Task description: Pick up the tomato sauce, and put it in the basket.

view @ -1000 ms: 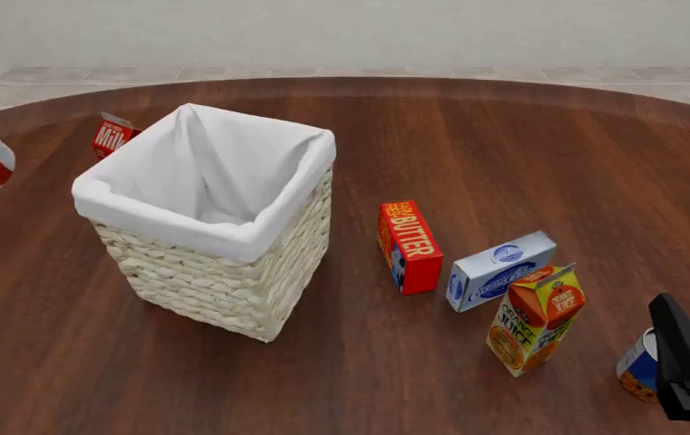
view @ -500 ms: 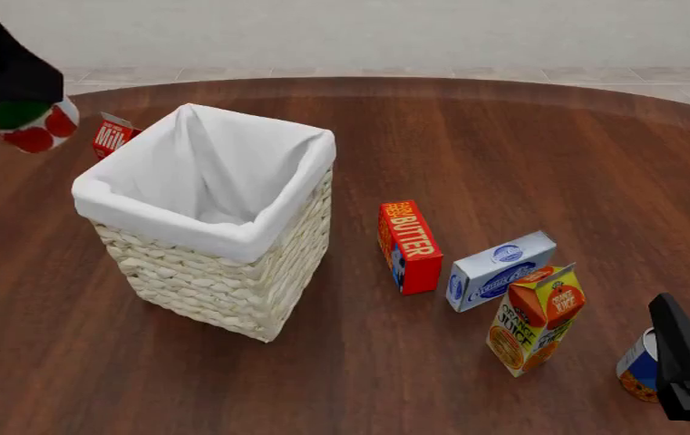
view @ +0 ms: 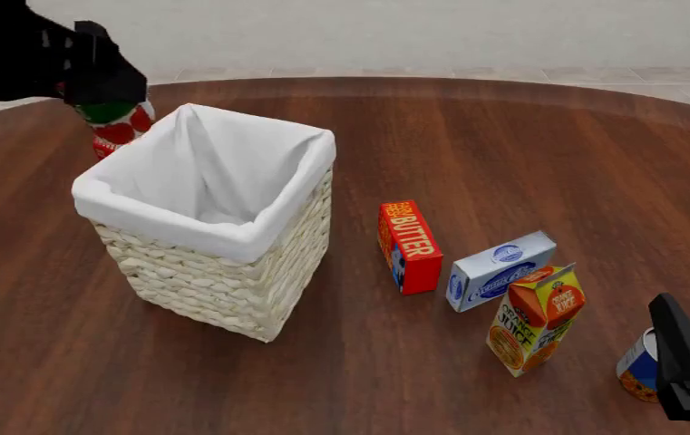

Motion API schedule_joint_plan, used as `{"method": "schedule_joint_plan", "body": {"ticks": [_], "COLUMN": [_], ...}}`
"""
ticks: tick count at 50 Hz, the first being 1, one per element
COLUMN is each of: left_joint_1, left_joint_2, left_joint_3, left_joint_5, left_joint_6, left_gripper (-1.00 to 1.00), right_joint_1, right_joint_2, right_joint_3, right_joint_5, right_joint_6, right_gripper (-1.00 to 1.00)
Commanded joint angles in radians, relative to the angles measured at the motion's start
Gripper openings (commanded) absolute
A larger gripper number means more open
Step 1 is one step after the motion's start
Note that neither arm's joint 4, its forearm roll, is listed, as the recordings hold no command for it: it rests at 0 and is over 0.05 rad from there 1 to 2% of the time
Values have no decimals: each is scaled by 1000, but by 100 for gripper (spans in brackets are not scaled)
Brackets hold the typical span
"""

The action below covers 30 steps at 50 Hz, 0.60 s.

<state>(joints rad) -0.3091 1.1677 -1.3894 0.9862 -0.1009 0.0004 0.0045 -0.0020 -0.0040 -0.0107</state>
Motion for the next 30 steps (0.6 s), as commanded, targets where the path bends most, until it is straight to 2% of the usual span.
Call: {"method": "schedule_joint_plan", "body": {"ticks": [1, 14, 30], "left_joint_1": [-9, -19, -8], "left_joint_2": [61, 116, 156], "left_joint_3": [28, 30, -4], "left_joint_5": [-70, -138, -143], "left_joint_6": [23, 25, 34], "left_gripper": [-100, -100, -100], "right_joint_1": [0, 0, 0], "right_joint_2": [1, 1, 1], "right_joint_3": [0, 0, 0], "right_joint_5": [1, 1, 1], "right_joint_6": [4, 4, 4], "right_gripper": [100, 100, 100]}}
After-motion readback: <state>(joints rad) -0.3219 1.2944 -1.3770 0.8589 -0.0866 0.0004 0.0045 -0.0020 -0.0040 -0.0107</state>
